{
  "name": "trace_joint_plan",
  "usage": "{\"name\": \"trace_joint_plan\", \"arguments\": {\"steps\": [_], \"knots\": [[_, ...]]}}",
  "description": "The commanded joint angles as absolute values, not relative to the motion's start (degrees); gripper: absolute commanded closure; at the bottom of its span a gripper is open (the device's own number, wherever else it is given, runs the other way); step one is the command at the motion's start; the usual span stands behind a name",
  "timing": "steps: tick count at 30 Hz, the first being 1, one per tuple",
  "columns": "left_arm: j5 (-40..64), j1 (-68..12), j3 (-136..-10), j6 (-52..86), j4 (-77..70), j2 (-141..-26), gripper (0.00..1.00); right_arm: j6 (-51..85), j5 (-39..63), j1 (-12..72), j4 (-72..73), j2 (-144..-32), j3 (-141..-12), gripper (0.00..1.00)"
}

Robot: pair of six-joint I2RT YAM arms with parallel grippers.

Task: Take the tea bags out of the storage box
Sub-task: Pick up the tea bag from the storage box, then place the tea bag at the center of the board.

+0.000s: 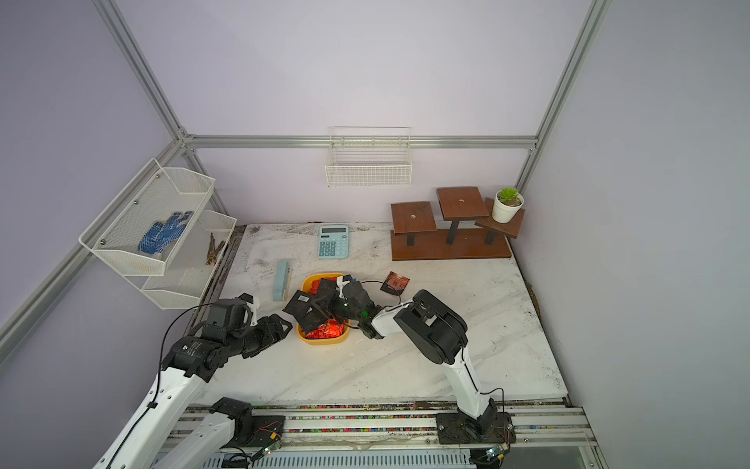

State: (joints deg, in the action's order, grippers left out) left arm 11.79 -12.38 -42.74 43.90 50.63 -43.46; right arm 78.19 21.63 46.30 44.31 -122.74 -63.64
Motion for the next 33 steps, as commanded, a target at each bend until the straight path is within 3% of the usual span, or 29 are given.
{"name": "trace_joint_plan", "arguments": {"steps": [1,18,28,33], "knots": [[12.5,-12.1,-43.9,44.5,49.4,-42.8,0.26,78.7,22.9,45.9,48.3,-119.0,-61.4,1.00],[14.2,-12.2,-48.5,44.0,48.2,-45.6,0.28,71.1,24.2,41.2,38.1,-98.7,-54.3,1.00],[14.0,-17.3,-51.5,44.1,45.5,-51.8,0.29,61.3,27.5,23.9,22.6,-80.2,-44.5,1.00],[12.7,-22.7,-53.0,45.0,42.3,-56.6,0.30,56.9,30.2,12.1,16.1,-77.2,-43.0,1.00]]}}
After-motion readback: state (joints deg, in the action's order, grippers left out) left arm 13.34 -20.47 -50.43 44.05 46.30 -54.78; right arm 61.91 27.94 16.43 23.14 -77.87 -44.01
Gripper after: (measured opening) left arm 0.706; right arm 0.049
